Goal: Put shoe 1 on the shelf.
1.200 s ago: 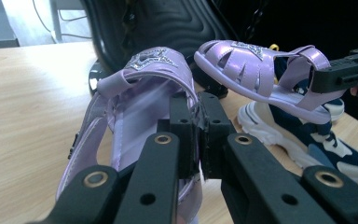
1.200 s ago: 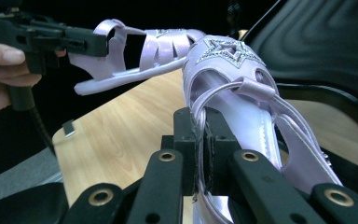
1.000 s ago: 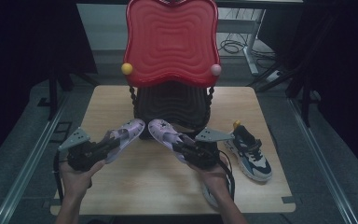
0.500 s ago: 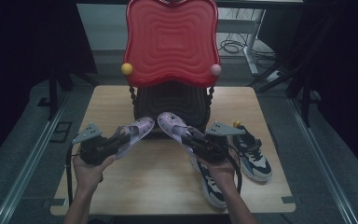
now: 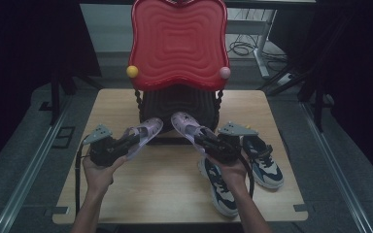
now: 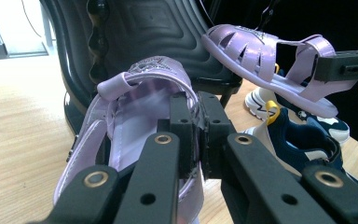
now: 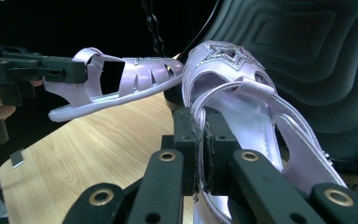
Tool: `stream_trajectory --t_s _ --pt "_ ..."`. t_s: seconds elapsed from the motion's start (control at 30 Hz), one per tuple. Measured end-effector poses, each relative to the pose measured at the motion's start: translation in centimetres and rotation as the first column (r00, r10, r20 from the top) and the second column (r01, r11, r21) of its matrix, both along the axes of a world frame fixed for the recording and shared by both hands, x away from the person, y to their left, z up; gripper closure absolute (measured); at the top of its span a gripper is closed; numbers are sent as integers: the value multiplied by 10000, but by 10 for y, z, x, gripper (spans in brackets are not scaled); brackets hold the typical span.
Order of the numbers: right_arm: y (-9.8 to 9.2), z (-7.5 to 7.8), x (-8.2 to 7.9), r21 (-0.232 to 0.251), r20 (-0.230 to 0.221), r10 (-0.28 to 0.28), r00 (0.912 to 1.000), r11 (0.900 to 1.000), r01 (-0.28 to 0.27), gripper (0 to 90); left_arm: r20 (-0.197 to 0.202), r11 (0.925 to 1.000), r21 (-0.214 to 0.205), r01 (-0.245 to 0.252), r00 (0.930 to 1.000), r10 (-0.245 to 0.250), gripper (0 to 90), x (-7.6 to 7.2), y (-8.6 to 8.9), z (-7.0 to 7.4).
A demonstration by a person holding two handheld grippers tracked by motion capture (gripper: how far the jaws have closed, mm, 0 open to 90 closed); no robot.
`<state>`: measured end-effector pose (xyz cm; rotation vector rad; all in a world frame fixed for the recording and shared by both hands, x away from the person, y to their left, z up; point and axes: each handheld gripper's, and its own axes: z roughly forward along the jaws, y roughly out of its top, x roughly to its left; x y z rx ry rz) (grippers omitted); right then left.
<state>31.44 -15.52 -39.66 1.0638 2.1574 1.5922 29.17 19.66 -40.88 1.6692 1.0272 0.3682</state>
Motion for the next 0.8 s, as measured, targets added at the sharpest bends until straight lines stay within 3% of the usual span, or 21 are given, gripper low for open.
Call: stream_trajectory --t_s 0.37,0.8 --pt "-5 2 8 28 146 -316 9994 9995 315 860 239 10000 -22 -38 9997 38 863 9 -11 6" --pt "-8 5 20 179 527 -855 9949 9962 847 859 545 9992 312 -246 9983 228 863 27 -28 9"
